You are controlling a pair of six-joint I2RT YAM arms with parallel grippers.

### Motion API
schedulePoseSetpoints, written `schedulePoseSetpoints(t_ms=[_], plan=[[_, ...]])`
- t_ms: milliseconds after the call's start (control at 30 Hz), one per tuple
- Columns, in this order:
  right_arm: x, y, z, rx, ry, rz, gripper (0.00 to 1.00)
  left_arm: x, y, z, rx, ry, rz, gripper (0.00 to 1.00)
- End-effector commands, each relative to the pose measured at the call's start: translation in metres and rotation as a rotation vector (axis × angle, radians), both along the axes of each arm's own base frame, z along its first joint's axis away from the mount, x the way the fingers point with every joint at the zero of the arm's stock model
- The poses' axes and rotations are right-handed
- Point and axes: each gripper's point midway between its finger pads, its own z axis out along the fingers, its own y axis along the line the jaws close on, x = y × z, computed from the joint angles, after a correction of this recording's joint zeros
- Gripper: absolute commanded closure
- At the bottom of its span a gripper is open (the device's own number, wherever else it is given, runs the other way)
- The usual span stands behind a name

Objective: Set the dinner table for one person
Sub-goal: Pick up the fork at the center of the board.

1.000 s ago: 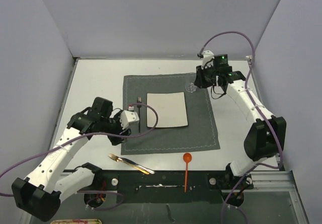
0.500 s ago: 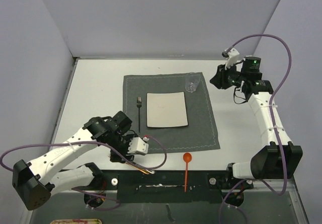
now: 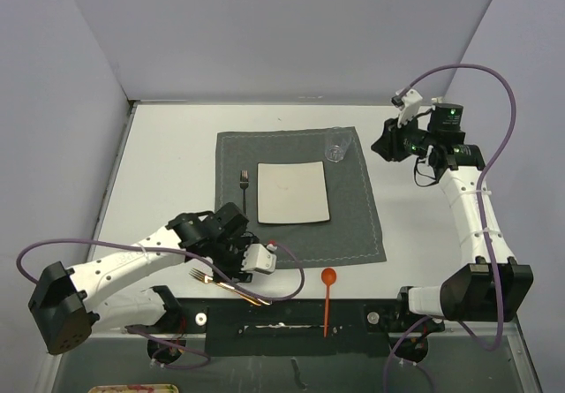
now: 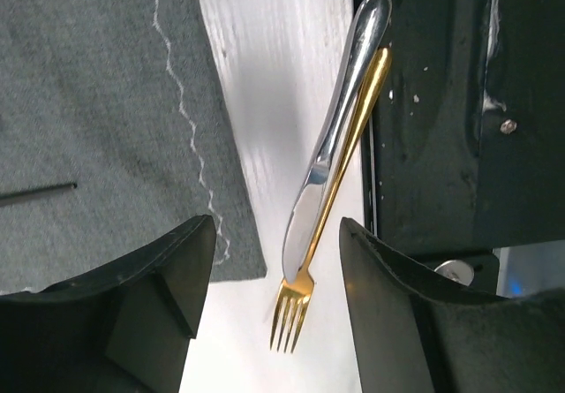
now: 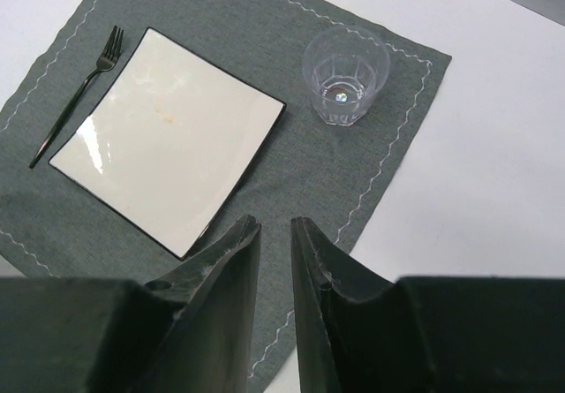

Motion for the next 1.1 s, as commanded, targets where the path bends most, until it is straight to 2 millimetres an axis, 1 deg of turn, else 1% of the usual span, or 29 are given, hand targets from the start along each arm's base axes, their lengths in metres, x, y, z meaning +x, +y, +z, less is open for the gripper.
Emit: schedulePoseSetpoints(t_ms=[0, 100, 133, 167, 233, 367, 433, 533, 733, 900, 1067], plan=[[-0.001, -0.007, 0.010, -0.009, -0.047, 0.002, 0.78, -0.001, -0.036, 0.005, -0.109, 0.045, -0.021, 0.43], [-0.002, -0.009, 0.010, -0.006, -0.043, 0.002, 0.78, -0.002, -0.040, -0.005, -0.088, 0.034, -0.048, 0.44], [-0.003, -0.010, 0.010, -0.010, -0.044, 0.002, 0.78, -0.005, -0.037, -0.013, -0.066, 0.034, -0.053, 0.44], [-0.004, -0.011, 0.010, -0.015, -0.044, 0.001, 0.78, -0.006, -0.035, -0.017, -0.060, 0.030, -0.057, 0.45], [-0.005, -0.013, 0.009, -0.018, -0.037, -0.001, 0.78, -0.011, -0.034, -0.018, -0.062, 0.037, -0.066, 0.46], [-0.005, -0.015, 0.009, -0.020, -0.032, -0.003, 0.79, -0.021, -0.035, -0.015, -0.083, 0.071, -0.067, 0.47], [-0.005, -0.016, 0.009, -0.016, -0.030, -0.007, 0.79, -0.027, -0.037, -0.017, -0.091, 0.085, -0.079, 0.47], [-0.004, -0.015, 0.010, -0.008, -0.029, -0.005, 0.80, -0.030, -0.040, -0.025, -0.074, 0.077, -0.101, 0.47], [-0.007, -0.017, 0.015, -0.002, -0.030, -0.004, 0.80, -0.026, -0.046, -0.036, -0.062, 0.028, -0.108, 0.49], [-0.009, -0.018, 0.021, -0.001, -0.044, -0.003, 0.80, -0.021, -0.045, -0.044, -0.050, -0.017, -0.110, 0.49], [-0.009, -0.017, 0.021, 0.002, -0.044, 0.003, 0.81, -0.014, -0.050, -0.046, -0.072, -0.061, -0.104, 0.50]])
